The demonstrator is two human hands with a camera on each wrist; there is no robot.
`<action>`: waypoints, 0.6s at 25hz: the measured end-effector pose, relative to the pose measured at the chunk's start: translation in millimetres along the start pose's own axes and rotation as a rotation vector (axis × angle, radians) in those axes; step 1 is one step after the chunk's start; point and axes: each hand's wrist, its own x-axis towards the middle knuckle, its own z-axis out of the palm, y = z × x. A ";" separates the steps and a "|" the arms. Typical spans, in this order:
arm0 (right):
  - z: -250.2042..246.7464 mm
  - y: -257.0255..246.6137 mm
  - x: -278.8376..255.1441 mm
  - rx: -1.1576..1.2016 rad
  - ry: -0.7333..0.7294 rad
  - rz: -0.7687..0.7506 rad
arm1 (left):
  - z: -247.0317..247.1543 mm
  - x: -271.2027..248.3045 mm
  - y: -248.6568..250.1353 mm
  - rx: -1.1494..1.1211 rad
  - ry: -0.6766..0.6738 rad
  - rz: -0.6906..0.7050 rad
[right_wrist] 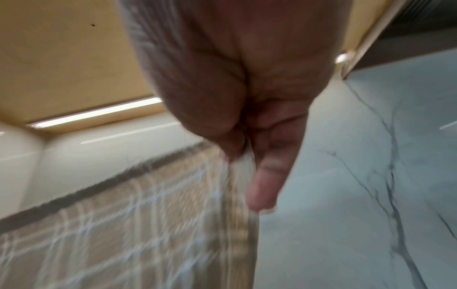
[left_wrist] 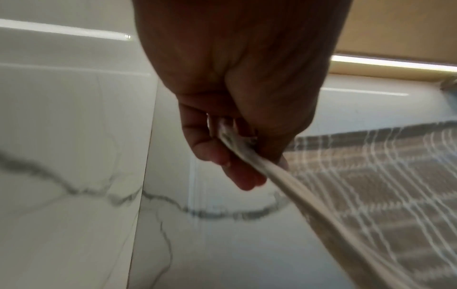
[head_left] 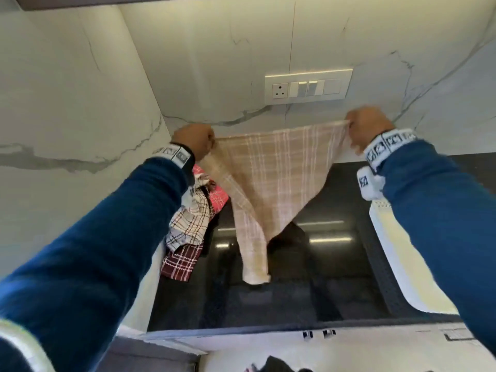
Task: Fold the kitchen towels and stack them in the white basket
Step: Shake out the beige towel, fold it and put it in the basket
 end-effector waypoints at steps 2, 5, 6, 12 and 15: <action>-40.0 -10.4 24.6 0.110 0.313 0.055 | -36.5 24.1 6.8 0.025 0.172 -0.067; -91.5 -10.2 44.4 0.275 0.587 0.039 | -90.5 35.0 10.7 -0.095 0.476 -0.141; -100.3 -7.1 43.7 0.333 0.638 -0.034 | -100.6 29.4 13.2 -0.162 0.546 -0.146; -50.1 36.1 -42.5 0.613 0.677 -0.234 | -35.9 -72.3 33.4 -0.472 0.700 -0.043; 21.6 68.4 -103.0 0.616 0.541 -0.137 | 36.8 -149.5 46.7 -0.558 0.545 -0.118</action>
